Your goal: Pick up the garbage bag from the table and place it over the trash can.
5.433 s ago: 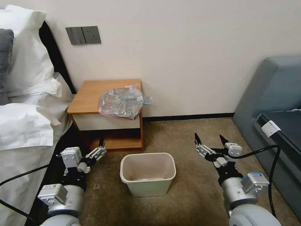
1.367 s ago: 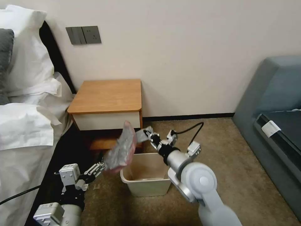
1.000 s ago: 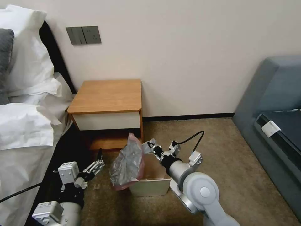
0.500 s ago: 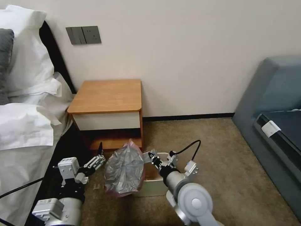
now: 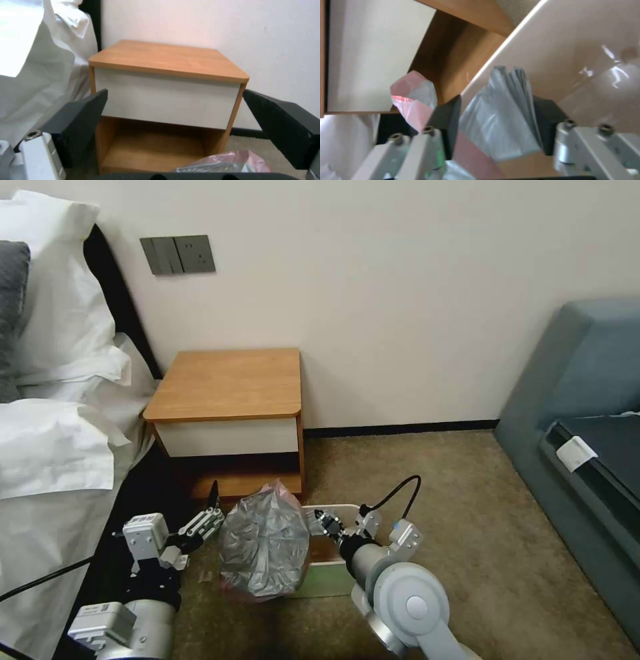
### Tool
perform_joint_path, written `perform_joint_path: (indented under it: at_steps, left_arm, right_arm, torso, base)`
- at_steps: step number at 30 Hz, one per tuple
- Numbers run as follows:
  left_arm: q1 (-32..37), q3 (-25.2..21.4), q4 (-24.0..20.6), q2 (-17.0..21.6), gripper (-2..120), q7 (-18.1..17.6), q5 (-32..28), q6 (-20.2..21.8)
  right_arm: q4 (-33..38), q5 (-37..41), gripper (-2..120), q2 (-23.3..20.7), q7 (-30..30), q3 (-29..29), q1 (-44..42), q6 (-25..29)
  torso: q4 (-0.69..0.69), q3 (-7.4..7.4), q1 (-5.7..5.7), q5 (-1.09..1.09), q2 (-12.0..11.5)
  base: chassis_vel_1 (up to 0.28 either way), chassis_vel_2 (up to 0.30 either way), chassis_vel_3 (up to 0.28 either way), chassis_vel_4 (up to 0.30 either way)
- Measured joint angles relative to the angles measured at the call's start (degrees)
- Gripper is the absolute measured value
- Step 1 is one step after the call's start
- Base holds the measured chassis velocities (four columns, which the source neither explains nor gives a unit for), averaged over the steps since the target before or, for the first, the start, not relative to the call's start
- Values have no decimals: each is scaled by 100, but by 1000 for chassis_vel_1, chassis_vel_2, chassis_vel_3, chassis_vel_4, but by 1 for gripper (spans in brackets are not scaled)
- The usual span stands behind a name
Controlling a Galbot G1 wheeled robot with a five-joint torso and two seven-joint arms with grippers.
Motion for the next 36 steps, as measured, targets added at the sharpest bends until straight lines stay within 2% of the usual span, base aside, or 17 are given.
perform_joint_path:
  at_steps: [2,3,6,7,10,14,22,34,36]
  left_arm:
    - [-4,0,0,0,100,1,1,-8]
    - [-4,0,0,0,100,1,1,-8]
    - [-37,6,0,6,100,5,1,-13]
    - [-37,6,0,6,100,5,1,-13]
    - [-82,16,0,8,100,7,-2,-29]
    - [-119,17,0,14,100,-9,-9,-55]
    - [-152,27,0,38,100,-16,-24,-61]
    - [-69,114,35,42,100,16,-59,57]
    - [17,133,213,10,100,120,-91,67]
  right_arm:
    - [58,100,61,-21,110,14,10,0]
    - [58,100,61,-21,110,14,10,0]
    - [149,184,75,-65,157,37,14,-3]
    - [149,184,75,-65,157,37,14,-3]
    - [232,244,89,-102,286,72,41,1]
    - [345,411,98,-119,484,140,80,33]
    - [632,498,100,-194,600,243,101,49]
    - [854,327,100,-210,109,782,22,-141]
    - [856,261,100,-209,51,1008,-20,-212]
  torso:
    - [0,0,0,0,0]
    - [0,0,0,0,0]
    - [0,0,0,0,0]
    - [0,0,0,0,0]
    - [0,0,0,0,0]
    - [0,0,0,0,0]
    - [0,0,0,0,0]
    - [0,0,0,1,0]
    - [0,0,0,0,0]
  base:
    - [0,0,0,0]
    - [0,0,0,0]
    - [0,0,0,0]
    - [0,0,0,0]
    - [0,0,0,0]
    - [0,0,0,0]
    - [0,0,0,0]
    - [0,0,0,0]
    - [0,0,0,0]
